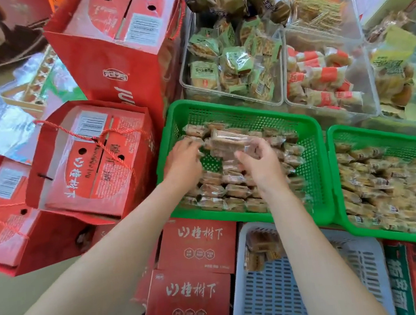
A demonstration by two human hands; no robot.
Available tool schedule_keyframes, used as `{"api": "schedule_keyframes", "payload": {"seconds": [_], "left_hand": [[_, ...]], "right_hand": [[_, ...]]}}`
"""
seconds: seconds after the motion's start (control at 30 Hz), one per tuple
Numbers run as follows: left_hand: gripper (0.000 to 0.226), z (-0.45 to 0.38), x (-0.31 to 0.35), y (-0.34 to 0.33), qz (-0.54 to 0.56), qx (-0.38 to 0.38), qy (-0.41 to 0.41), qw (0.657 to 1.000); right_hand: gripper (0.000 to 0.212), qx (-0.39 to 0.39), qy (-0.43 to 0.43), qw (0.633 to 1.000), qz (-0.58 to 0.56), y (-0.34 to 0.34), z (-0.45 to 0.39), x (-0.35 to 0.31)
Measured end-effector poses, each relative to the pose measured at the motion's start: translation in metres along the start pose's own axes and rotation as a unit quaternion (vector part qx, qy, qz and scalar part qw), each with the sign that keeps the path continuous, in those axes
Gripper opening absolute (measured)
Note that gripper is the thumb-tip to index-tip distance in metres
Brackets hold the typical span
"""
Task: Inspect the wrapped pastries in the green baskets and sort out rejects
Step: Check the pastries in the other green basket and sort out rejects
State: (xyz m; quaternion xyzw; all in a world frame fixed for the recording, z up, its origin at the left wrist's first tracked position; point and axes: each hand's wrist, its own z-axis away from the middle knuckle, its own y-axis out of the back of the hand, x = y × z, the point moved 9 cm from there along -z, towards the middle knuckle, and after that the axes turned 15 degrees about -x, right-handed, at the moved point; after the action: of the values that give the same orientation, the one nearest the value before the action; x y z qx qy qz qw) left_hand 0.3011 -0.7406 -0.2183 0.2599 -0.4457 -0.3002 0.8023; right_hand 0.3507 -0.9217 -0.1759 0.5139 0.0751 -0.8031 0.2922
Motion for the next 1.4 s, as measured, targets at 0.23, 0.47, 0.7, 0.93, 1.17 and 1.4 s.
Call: {"api": "schedule_keyframes", "payload": {"seconds": [0.23, 0.47, 0.7, 0.93, 1.17, 1.4], "left_hand": [[0.05, -0.028, -0.016, -0.029, -0.147, -0.032, -0.007, 0.989], [0.067, -0.016, -0.008, -0.037, -0.109, -0.017, -0.026, 0.994], [0.064, -0.021, -0.016, -0.065, -0.223, -0.081, -0.027, 0.971], [0.063, -0.025, -0.012, -0.062, -0.271, -0.065, -0.024, 0.96], [0.067, -0.032, -0.016, -0.066, -0.286, -0.092, -0.018, 0.954], [0.065, -0.029, -0.016, -0.068, -0.269, -0.076, -0.03, 0.96]], "right_hand": [[0.039, -0.03, 0.118, 0.901, 0.417, -0.025, -0.055, 0.0], [0.032, -0.008, 0.178, 0.805, 0.566, -0.069, -0.075, 0.0], [0.022, -0.037, 0.104, 0.769, 0.63, -0.071, -0.089, 0.007], [0.018, -0.02, 0.116, 0.814, 0.568, -0.054, -0.117, -0.028], [0.03, -0.088, 0.019, 0.744, 0.662, -0.067, -0.131, -0.011], [0.023, -0.038, -0.028, 0.706, 0.707, -0.067, -0.133, -0.014]]}}
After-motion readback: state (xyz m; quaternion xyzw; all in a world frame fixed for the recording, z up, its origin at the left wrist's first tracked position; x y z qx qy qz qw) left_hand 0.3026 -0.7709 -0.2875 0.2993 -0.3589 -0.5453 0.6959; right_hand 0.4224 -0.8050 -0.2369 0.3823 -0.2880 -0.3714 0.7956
